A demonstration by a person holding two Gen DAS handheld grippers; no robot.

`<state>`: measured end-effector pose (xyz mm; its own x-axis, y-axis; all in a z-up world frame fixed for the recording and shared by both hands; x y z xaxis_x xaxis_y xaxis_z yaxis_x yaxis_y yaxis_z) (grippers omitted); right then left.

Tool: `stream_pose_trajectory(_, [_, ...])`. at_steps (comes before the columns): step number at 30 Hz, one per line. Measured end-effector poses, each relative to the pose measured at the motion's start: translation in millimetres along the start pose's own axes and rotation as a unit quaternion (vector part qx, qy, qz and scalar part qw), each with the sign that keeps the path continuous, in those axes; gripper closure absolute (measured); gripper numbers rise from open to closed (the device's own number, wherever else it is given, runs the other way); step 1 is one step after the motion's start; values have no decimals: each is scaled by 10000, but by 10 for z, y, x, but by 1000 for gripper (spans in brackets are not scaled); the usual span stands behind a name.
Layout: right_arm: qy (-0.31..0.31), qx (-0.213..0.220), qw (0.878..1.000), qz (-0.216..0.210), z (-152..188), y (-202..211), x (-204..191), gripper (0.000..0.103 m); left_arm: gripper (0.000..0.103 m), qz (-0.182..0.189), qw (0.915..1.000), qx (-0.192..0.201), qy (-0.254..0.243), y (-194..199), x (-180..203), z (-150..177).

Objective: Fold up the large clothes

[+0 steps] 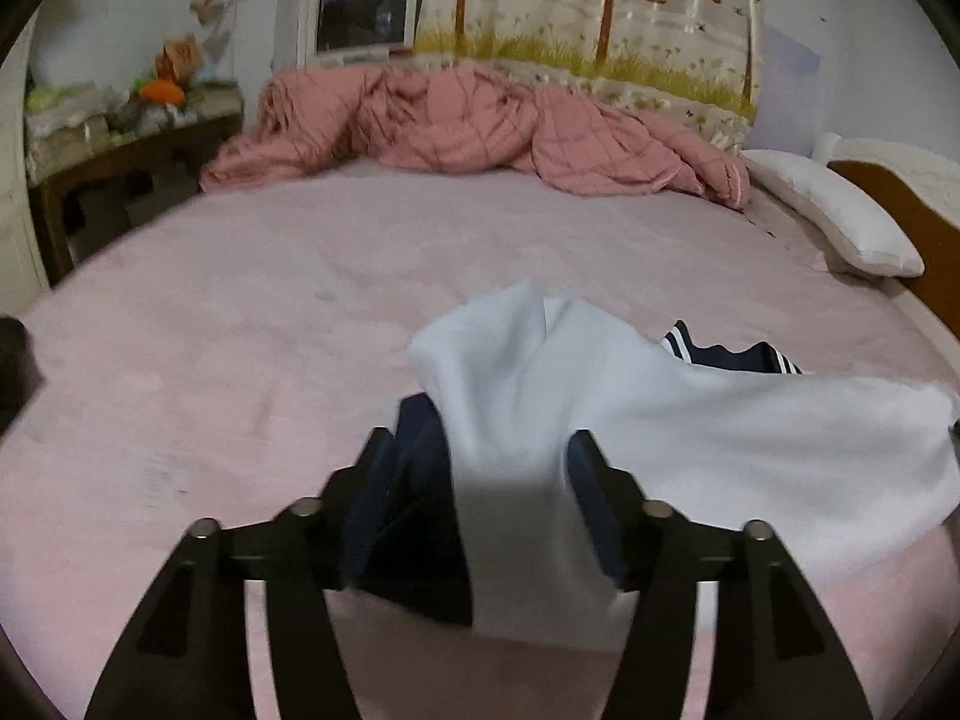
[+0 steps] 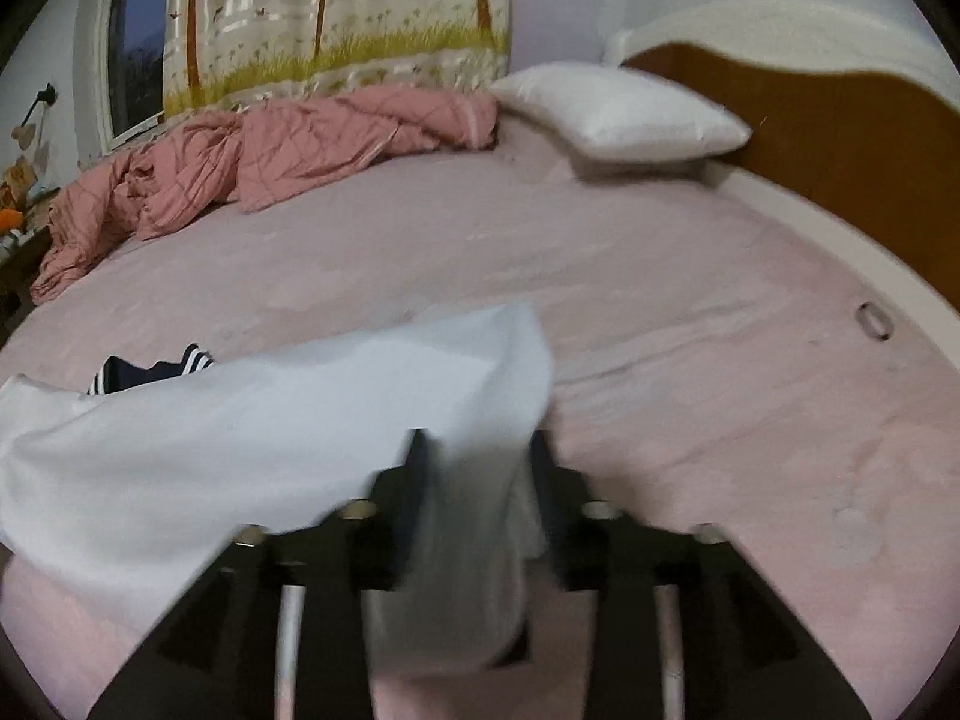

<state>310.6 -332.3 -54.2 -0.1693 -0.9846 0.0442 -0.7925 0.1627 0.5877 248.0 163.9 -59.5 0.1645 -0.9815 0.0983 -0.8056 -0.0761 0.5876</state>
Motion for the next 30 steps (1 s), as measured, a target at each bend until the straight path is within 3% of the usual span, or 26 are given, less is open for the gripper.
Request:
stream_pose_trajectory(4, [-57,446,9989,94,-4,413,68,40,34,190,9988,449,-30,331,82,-57])
stream_pose_trajectory(6, [-128,554,9983,-87,-7,568,62,32,27,394,9970,661,46,470,150,-114])
stream_pose_trajectory(8, [-209,568,9970,-490,1,682,-35,31,26,671,9952,716,53,546,280,-151])
stream_pose_trajectory(9, [-225,494,9958,-736,18,719,-116,31,28,892,9938,660,-1,571,384,-144])
stream_pose_trajectory(11, [-205,311,9930,-1123,45,735,-283,31,45,1152,9922,470,-89,556,547,-95])
stream_pose_trajectory(14, [25,-132,9851,-1712,177,724,-655,31,53,1516,9884,126,-9,471,746,13])
stream_pose_trajectory(16, [173,-274,9793,-2000,249,718,-883,40,59,1724,9850,-86,22,395,874,69])
stream_pose_trajectory(17, [284,-304,9779,-2051,275,712,-1002,50,62,1767,9842,-130,6,380,944,83])
stream_pose_trajectory(18, [404,-324,9762,-2106,310,714,-1107,66,65,1811,9833,-171,-13,367,1016,97])
stream_pose_trajectory(21, [583,-535,9662,-2455,400,658,-1418,91,89,2254,9733,-421,-49,322,1282,169])
stream_pose_trajectory(22, [545,-652,9611,-2626,424,635,-1524,93,99,2474,9671,-582,-42,298,1389,220])
stream_pose_trajectory(25, [401,-1103,9405,-3189,576,545,-1831,97,102,2810,9548,-972,-16,192,1668,405])
stream_pose_trajectory(28, [889,-1334,9412,-2975,855,354,-1972,97,102,2640,9553,-1326,136,-21,1738,602])
stream_pose_trajectory(30, [786,-1583,9361,-3040,1005,275,-1960,99,100,2736,9502,-1457,326,-90,1724,697])
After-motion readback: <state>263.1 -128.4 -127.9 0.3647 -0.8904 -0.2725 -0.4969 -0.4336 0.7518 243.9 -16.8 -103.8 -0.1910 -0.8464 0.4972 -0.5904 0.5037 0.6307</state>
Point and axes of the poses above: each gripper's, at about its wrist camera, not at the fingertips, and y roughly against the way its jaws point, x to its right, z to its underside, the point moved 7 cm from there along -y, roughly the way its jaws point, and after that the axes turned 1 degree about z, right-handed, at the moved point
